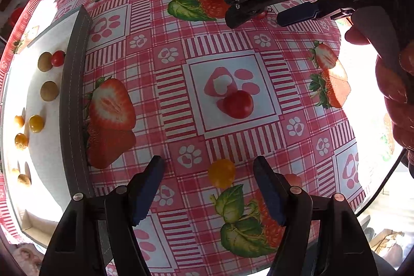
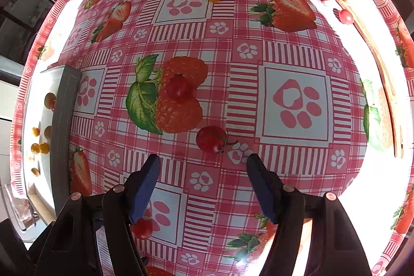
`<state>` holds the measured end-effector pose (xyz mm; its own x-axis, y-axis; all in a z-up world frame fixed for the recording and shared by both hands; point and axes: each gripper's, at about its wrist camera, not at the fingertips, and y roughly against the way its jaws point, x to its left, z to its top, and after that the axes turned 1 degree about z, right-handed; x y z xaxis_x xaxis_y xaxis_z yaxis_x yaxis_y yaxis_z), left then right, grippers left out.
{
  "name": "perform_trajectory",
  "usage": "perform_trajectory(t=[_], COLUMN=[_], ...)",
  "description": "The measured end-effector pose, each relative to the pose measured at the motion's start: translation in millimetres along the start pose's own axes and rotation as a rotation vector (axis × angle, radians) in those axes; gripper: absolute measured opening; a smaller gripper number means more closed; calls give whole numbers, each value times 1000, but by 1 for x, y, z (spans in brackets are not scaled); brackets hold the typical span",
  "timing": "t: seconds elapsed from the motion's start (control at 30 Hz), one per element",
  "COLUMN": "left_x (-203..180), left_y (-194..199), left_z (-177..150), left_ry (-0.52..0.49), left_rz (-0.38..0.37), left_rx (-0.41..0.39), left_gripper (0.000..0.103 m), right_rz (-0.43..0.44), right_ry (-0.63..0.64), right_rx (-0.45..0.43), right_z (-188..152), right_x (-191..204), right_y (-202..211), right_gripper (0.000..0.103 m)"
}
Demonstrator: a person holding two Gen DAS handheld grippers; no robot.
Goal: Organize fruits
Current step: 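Grasp a yellow cherry tomato with the left gripper while the right grasps a red one, then carry both held tomatoes over the white tray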
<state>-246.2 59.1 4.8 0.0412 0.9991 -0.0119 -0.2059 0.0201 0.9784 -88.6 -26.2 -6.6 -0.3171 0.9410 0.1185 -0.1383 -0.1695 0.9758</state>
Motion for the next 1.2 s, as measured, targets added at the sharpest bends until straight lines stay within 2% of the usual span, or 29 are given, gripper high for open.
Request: perform_trajectory(t=[0.07,0.13,0.2,0.27,0.33,0.4,0.5,0.63,0.73,1.0,1.2], left_x=[-6,-9,-15,-22,-31,-31,-18,9,26,51,69], left_y=[0,2,4,7,9,11,10,9,9,16,26], left_z=[-2,-4,-4,-5,-6,-6,0,4,5,11,15], left_ry=[-2,-3,-15,-41,-60,-58,-7,132,197,197,206], left_rz=[22,25,23,21,19,0,-68,-211,-258,-264,-265], left_rx=[-8,-16,-24,-29,-31,-28,-7,42,55,50,8], left_gripper=[68,63,47,34,26,22,22,21,21,21,21], right_rz=[-11,-24,-43,-61,-64,-49,-40,-5,16,50,63], right_ry=[22,37,43,47,42,29,17,-13,-37,-71,-57], right_rx=[-10,-17,-22,-28,-30,-29,-32,-33,-32,-30,-24], right_z=[2,3,5,8,9,9,7,0,-4,-10,-11], right_x=[4,7,8,8,5,2,-1,-6,-7,-5,5], right_y=[-1,-1,-1,-1,-1,0,3,10,15,23,28], right_gripper=[69,62,54,41,26,26,26,26,26,26,26])
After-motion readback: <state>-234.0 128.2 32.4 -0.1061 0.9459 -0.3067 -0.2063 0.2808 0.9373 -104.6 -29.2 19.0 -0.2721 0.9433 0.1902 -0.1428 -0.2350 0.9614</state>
